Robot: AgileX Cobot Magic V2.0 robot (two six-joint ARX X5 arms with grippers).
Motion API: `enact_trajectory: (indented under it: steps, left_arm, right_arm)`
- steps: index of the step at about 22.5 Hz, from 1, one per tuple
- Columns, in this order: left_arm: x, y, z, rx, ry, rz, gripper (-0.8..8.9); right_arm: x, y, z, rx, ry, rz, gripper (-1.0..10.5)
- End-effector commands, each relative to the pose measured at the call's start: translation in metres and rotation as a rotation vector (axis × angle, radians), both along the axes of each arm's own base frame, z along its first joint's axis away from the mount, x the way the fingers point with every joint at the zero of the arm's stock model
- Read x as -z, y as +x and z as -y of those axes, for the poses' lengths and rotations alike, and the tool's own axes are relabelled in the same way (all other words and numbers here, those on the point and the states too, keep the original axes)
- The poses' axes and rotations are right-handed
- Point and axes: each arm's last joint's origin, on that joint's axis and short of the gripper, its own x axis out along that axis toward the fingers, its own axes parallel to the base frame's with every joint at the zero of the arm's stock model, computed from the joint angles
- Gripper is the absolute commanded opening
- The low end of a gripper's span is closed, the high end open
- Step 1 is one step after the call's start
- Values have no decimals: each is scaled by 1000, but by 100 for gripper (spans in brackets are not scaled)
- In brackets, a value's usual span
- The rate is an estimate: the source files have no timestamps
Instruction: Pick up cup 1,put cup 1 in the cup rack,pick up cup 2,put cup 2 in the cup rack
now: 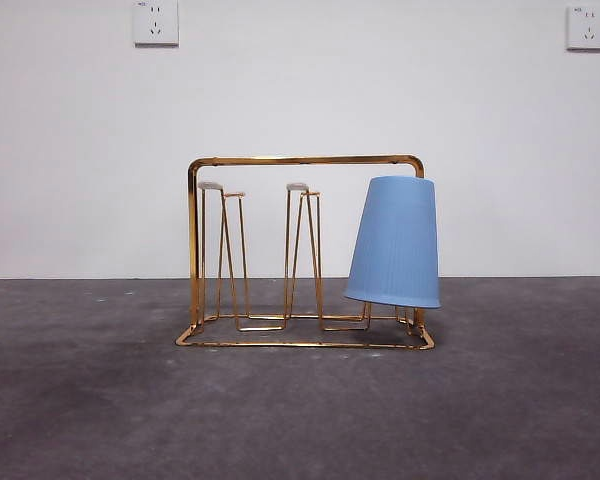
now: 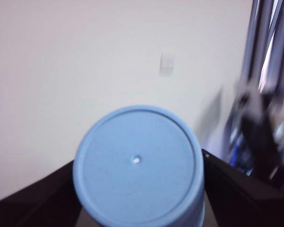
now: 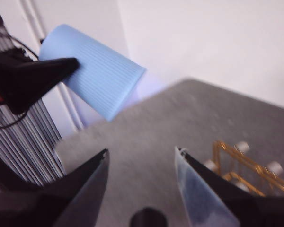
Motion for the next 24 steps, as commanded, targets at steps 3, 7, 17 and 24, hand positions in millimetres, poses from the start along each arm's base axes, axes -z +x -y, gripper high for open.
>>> enact_trajectory:
  steps: [3, 7, 17, 24]
  left_arm:
    - [16, 22, 29, -107, 248, -37, -8]
    - [34, 49, 49, -156, 358, -95, -8]
    - [62, 118, 34, -152, 322, -309, -8]
    - [79, 145, 31, -146, 328, -396, -8]
  right_arm:
    - [8, -1, 2, 15, -76, -36, 240]
    - [12, -2, 3, 16, -114, -65, 240]
    - [15, -16, 24, 88, -150, -59, 240]
    - [13, -21, 31, 104, -134, -42, 240]
